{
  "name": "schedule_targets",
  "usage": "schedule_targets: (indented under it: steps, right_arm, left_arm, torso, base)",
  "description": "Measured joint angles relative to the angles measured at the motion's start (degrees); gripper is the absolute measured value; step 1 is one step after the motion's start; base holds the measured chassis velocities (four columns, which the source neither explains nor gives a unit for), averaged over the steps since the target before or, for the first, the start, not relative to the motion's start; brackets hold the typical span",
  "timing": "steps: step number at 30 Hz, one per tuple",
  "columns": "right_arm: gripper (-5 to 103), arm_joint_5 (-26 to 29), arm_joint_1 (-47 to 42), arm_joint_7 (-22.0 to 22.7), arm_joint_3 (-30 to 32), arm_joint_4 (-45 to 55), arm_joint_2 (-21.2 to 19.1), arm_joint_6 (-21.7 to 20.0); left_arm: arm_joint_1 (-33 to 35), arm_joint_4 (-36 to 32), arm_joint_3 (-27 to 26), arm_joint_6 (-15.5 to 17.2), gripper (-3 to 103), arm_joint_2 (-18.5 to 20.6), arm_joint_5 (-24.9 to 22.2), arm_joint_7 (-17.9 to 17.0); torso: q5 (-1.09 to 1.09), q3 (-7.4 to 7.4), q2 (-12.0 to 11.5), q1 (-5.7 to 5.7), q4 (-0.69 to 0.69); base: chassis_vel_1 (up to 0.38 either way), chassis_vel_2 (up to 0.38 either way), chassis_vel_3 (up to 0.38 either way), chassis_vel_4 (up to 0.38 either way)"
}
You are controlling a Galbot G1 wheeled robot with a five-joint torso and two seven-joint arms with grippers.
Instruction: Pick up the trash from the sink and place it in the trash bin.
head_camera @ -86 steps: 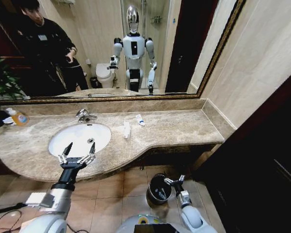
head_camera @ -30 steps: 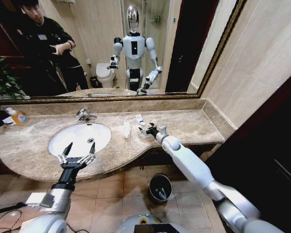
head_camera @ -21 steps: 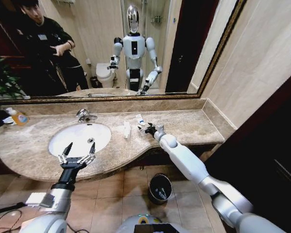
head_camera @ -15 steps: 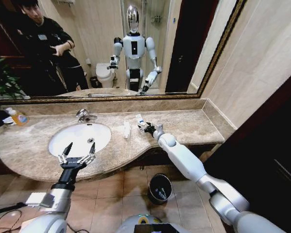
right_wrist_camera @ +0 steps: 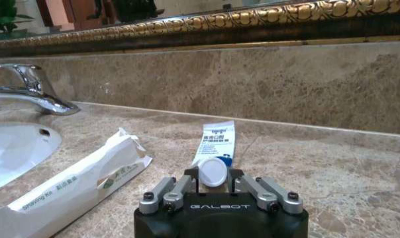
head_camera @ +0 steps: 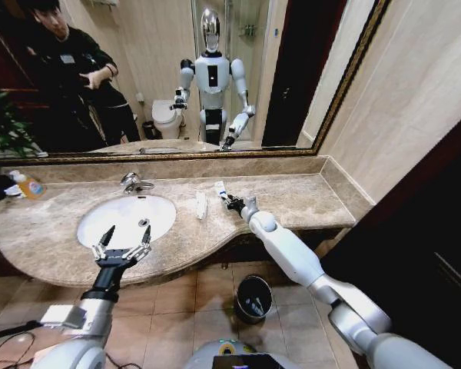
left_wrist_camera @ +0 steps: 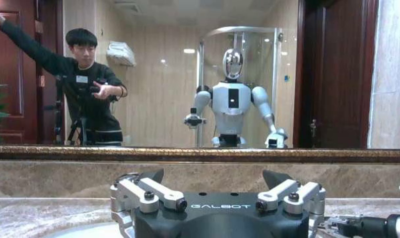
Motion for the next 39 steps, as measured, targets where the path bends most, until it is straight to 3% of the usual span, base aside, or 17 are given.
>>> schedule_targets:
  steps: [8,18,27,32,39]
  right_arm:
    - [25,0.1,-1.7,0.6,1.2,3.7,-0.9,-0.1]
    - [25,0.6,-5.9,1.9,3.7,13.7,-5.4,-0.1]
    - [25,2.3,-17.9,2.4,9.2,29.0,-14.3,0.2]
    - [25,2.6,-22.1,2.7,10.7,32.8,-16.5,0.9]
    - [25,2.9,-33.1,1.2,17.8,38.8,-19.1,3.1]
  left_arm:
    - [0.0,0.0,0.0,0.0,100,0.0,0.0,0.0]
    - [0.0,0.0,0.0,0.0,100,0.0,0.0,0.0]
    - [0.0,0.0,0.0,0.0,100,0.0,0.0,0.0]
    - [0.0,0.0,0.0,0.0,100,0.0,0.0,0.0]
    - [0.0,0.0,0.0,0.0,100,0.0,0.0,0.0]
  torso:
    - [0.0,0.0,0.0,0.0,0.0]
    - [0.01,0.0,0.0,0.0,0.01]
    - [0.01,0.0,0.0,-0.01,-0.02]
    - [0.01,-0.01,0.0,-0.01,0.01]
    - [0.02,-0.01,0.0,-0.01,-0.01]
  base:
    - [0.0,0.0,0.0,0.0]
    - [0.0,0.0,0.0,0.0]
    - [0.0,0.0,0.0,0.0]
    - [0.0,0.0,0.0,0.0]
    - [0.0,0.0,0.0,0.0]
